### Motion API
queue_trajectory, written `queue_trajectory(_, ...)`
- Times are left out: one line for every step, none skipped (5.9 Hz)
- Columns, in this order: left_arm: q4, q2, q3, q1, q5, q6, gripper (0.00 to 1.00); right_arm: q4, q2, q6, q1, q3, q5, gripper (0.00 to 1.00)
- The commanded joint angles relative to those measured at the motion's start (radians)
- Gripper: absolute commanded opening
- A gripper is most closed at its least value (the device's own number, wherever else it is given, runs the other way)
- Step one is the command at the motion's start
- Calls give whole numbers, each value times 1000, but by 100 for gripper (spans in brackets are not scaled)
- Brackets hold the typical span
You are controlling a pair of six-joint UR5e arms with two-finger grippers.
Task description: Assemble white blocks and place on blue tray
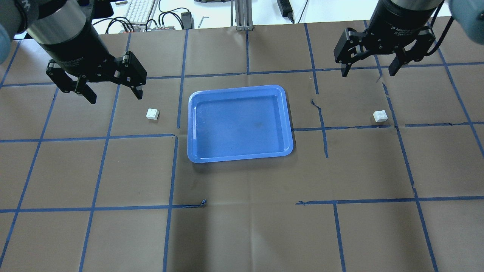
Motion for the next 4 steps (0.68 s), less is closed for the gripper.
queue_trajectory(0,2,0,-1,1,0,99,0,0,0,0,0,0,100)
queue_trajectory(0,2,-7,-1,-1,1,99,0,0,0,0,0,0,100)
queue_trajectory(0,2,-23,-1,4,6,99,0,0,0,0,0,0,100)
queue_trajectory(5,2,-24,2,-4,17,99,0,0,0,0,0,0,100)
